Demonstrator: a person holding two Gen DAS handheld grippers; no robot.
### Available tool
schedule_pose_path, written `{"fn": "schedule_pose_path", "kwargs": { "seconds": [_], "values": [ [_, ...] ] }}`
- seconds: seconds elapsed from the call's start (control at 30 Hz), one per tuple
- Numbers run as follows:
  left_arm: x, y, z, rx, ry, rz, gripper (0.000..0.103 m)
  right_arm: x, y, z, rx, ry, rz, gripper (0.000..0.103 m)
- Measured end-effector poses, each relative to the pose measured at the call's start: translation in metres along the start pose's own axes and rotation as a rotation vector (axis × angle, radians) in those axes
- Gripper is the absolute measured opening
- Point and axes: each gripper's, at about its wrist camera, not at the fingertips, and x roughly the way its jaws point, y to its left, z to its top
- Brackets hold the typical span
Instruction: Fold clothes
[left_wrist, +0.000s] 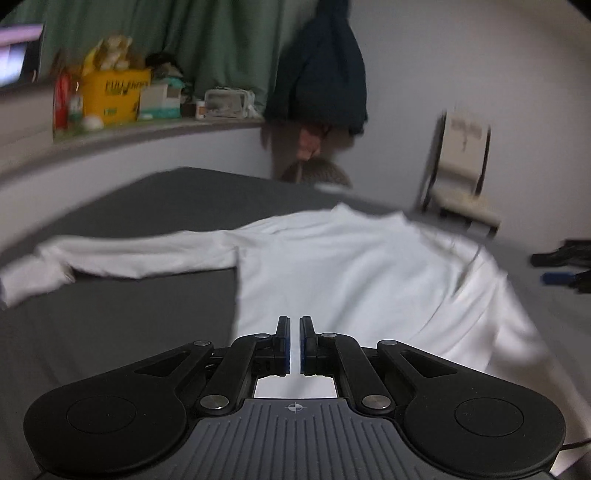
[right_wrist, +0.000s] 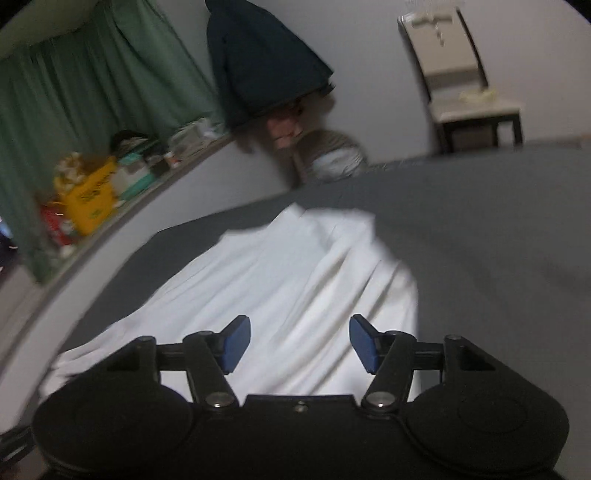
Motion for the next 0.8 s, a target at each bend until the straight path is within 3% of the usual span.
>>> {"fn": "schedule_pose_path", "kwargs": {
  "seconds": [0.1,0.23,0.37,0.47,0.53,0.63,0.67,0.7,0.77,0.8],
  "values": [
    [0.022,-0.015,-0.008,-0.013,0.002,-0.232,0.003,0.057,0.001,0.052,-0.141,0.074,-0.139,0.066],
    [0.053,-0.048,-0.027,0.033,0.062,-0.403,0.003,0.148,0.025,0.104,-0.378,0.283,-0.293,0.067],
    [0.06,-0.063,-0.042,0.176,0.087,-0.463,0.003,0.22,0.049,0.12,-0.549,0.511,-0.366,0.07],
    [0.066,-0.057,-0.045,0.161,0.114,-0.497,0.003,0.258,0.059,0.122,-0.63,0.661,-0.336,0.072],
    [0.07,-0.052,-0.046,0.158,0.136,-0.493,0.003,0.277,0.061,0.122,-0.694,0.723,-0.321,0.075],
    [0.077,-0.046,-0.05,0.142,0.174,-0.488,0.003,0.298,0.056,0.118,-0.672,0.783,-0.282,0.074],
    [0.078,-0.047,-0.053,0.142,0.187,-0.486,0.003,0.303,0.052,0.117,-0.634,0.789,-0.269,0.067],
    [0.079,-0.049,-0.055,0.15,0.199,-0.479,0.003,0.306,0.048,0.117,-0.591,0.796,-0.252,0.042],
    [0.081,-0.054,-0.058,0.167,0.222,-0.466,0.003,0.308,0.042,0.121,-0.505,0.798,-0.22,0.01],
    [0.081,-0.059,-0.06,0.177,0.234,-0.45,0.003,0.308,0.042,0.124,-0.501,0.785,-0.232,0.01]
  ]
}}
